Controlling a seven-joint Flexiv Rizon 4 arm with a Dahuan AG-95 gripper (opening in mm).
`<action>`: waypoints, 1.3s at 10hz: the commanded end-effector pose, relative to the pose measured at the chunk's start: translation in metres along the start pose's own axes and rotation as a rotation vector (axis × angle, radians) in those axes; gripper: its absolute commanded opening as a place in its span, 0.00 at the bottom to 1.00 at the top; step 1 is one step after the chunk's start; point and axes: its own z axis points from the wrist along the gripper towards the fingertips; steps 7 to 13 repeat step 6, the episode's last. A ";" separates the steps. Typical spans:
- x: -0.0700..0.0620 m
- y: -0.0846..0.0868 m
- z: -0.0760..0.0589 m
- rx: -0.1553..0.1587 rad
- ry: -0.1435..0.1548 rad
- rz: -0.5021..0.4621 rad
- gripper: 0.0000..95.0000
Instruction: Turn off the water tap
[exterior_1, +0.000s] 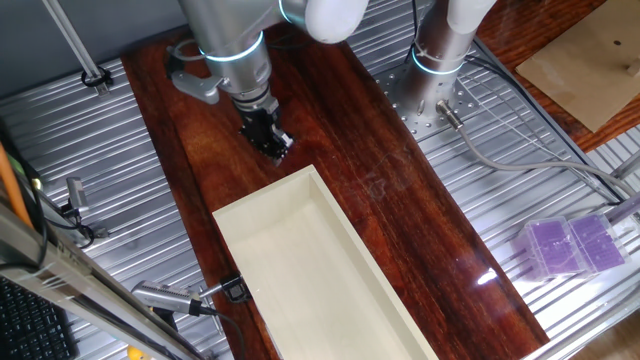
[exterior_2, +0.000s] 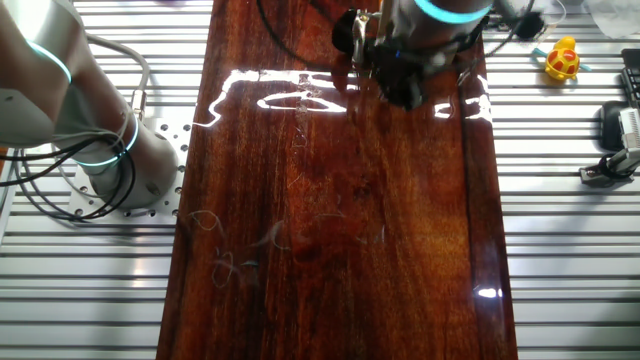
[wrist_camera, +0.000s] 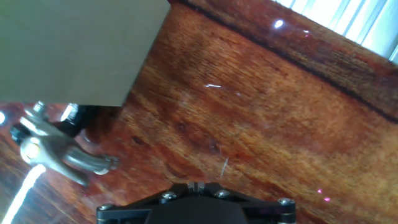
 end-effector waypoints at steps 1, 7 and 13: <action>-0.001 0.001 -0.001 0.041 0.040 0.043 0.00; -0.001 0.001 -0.001 0.066 0.053 0.033 0.00; -0.001 0.001 -0.001 0.066 0.053 0.033 0.00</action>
